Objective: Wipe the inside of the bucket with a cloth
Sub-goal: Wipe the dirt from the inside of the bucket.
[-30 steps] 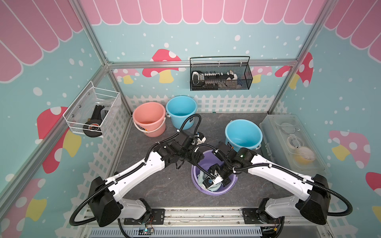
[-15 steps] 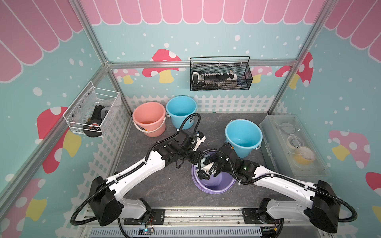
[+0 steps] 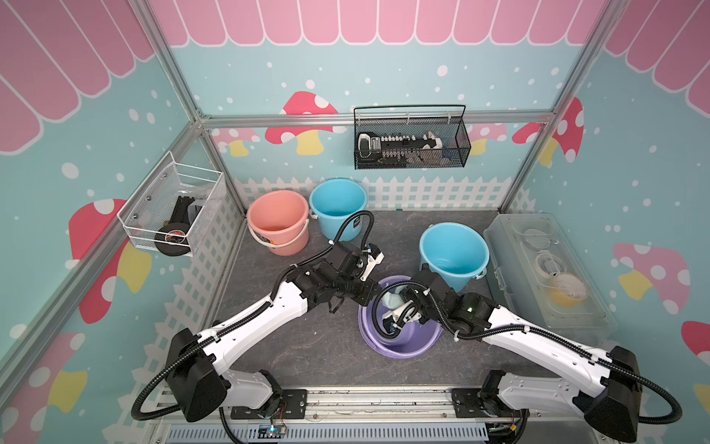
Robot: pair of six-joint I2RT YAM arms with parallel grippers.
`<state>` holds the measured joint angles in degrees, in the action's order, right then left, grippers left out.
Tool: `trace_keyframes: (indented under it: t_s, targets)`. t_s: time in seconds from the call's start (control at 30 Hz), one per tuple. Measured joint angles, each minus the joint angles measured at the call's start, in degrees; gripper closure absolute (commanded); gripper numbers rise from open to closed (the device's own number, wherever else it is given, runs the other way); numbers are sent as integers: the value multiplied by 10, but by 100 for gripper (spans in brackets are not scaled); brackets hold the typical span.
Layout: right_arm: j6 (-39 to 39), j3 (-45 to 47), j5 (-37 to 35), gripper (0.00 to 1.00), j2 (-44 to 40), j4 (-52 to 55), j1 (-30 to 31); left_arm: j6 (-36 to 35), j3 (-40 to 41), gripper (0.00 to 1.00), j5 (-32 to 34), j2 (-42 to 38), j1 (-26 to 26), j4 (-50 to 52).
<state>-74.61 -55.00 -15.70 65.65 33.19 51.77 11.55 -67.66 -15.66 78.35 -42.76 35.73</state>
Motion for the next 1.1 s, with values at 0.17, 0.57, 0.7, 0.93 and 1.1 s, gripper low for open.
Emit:
trace_keyframes:
  t_s: [0.17,0.57,0.7,0.93,1.1]
  targets:
    - [16,-40,29,100,-16,130,0,0,0,100,0,0,3,1]
    - [111,-78,276,100,-17,287,0,17,0,100,-14,6,4,1]
    - [161,-71,362,100,-19,245,0,33,0,100,-23,16,4,-4]
    - [251,1,313,100,-81,45,0,64,-13,100,-34,55,0,-27]
    - [259,13,158,100,-132,-75,0,87,-45,100,-35,102,-14,-47]
